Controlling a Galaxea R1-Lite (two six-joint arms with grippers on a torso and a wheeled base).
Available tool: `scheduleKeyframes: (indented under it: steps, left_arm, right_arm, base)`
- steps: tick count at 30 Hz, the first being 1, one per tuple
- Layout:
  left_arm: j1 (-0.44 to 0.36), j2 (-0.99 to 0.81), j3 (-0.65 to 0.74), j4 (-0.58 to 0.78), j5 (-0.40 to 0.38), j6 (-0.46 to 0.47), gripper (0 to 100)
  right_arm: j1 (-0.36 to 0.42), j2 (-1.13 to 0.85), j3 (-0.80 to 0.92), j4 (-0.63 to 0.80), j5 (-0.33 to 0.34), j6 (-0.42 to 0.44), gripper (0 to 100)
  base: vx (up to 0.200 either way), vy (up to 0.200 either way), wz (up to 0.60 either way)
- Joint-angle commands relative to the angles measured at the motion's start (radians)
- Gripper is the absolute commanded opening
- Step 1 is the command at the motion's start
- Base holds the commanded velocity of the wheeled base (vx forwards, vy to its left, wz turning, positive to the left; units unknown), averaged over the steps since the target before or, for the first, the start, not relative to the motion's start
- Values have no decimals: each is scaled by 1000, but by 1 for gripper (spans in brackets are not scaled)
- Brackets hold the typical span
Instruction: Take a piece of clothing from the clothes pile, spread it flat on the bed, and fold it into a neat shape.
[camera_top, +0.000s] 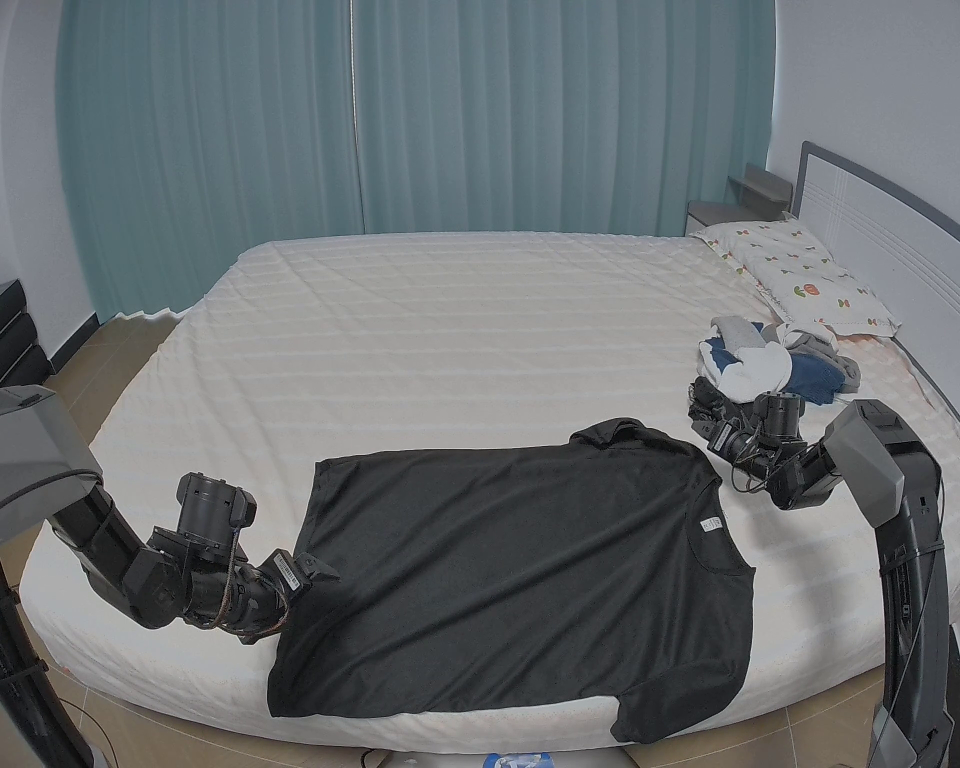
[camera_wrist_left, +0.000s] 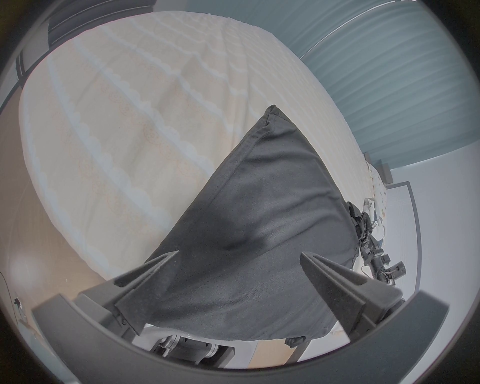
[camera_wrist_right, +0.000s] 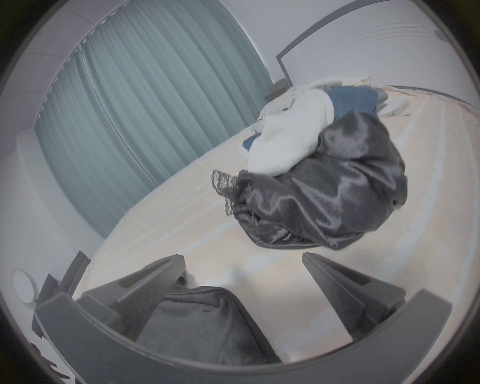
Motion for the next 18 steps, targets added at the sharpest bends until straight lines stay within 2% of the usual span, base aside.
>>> scheduleKeyframes:
  steps: [1,3,6,9,10,11,13,17,18]
  left_arm:
    - [3,2,-1,0,-1,-1,100]
    - [2,2,-1,0,-1,-1,100]
    - [0,4,1,0,-1,-1,100]
    - [0,4,1,0,-1,-1,100]
    - [0,4,1,0,-1,-1,100]
    - [0,4,1,0,-1,-1,100]
    - [0,4,4,0,-1,-1,100]
    - [0,7,4,-2,-1,-1,100]
    - [0,7,4,-2,-1,-1,100]
  right_arm:
    - [-18,-120,96,-36,0,23,100]
    - [-19,-140,127,-40,0,23,100]
    - [-21,-244,313,-93,11,28,100]
    - [-21,-322,494,-150,64,23,100]
    - [-21,-322,494,-150,64,23,100]
    - [-21,-373,621,-198,106,16,100]
    - [-21,-407,710,-228,132,16,100]
    - [-19,-420,776,-277,136,19,100]
    - [-18,-420,787,-287,135,20,100]
  base:
    - [0,0,0]
    - [0,0,0]
    - [0,0,0]
    - [0,0,0]
    - [0,0,0]
    - [0,0,0]
    - [-200,0,0]
    - [-200,0,0]
    - [0,0,0]
